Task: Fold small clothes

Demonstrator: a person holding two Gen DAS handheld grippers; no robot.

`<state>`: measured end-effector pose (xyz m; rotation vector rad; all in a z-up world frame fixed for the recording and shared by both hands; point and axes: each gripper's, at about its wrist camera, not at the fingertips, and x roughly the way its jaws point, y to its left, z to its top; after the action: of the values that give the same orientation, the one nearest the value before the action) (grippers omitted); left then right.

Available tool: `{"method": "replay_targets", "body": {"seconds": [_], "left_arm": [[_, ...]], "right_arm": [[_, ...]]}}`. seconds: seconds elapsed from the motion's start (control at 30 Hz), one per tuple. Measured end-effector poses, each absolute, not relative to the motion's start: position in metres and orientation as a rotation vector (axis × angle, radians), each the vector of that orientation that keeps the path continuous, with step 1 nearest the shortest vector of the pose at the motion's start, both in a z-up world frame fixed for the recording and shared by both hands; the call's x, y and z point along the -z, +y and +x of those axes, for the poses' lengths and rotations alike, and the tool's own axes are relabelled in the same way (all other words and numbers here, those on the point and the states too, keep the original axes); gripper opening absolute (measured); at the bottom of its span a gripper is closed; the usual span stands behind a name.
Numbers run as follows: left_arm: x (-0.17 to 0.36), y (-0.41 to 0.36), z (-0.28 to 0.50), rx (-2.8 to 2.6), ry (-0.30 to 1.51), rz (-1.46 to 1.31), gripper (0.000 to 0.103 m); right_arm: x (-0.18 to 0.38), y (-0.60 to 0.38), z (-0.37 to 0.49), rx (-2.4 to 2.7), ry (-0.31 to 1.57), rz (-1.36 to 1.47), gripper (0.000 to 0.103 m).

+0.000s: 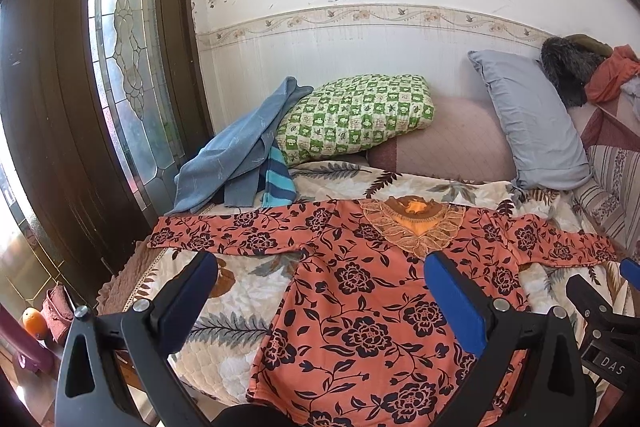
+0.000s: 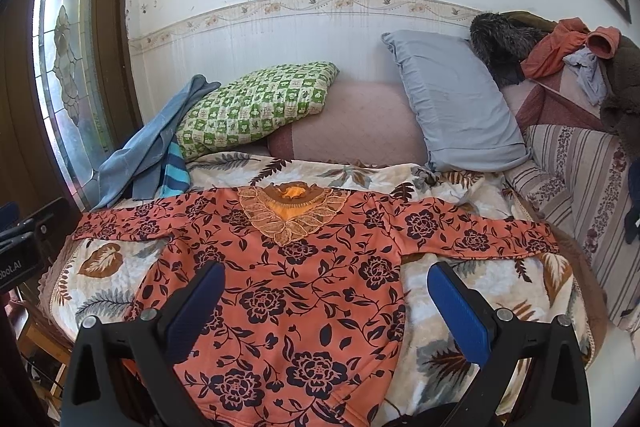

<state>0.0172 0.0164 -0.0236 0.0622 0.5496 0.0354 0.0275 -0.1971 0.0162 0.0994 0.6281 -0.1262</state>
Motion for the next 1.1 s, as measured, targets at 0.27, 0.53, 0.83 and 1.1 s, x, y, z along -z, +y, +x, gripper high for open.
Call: {"method": "replay_targets", "body": {"seconds": [0.27,0.53,0.83,1.1], "left_arm": [[0.02,0.018,0.017,-0.035,0.544,0.062,0.103],[0.019,0.02,0.015,-0.03,0.547,0.065,0.103],[0.023,0.009,0.014,-0.015,0.554,0.082,0.103],[0.023,-0.005,0.017,-0.004,0.558,0.107,0.103]], "right_arm": [[-0.017,-0.194,0.028,0.122,0.631,0.097,0.102],[-0.017,-0.193,0.027,0.118,0.635,0.102,0.102],[-0.016,-0.197,0.029,0.128,0.641,0.101,0.102],[-0.017,-0.205,0.031,0.14,0.643,0.106,0.102]]}}
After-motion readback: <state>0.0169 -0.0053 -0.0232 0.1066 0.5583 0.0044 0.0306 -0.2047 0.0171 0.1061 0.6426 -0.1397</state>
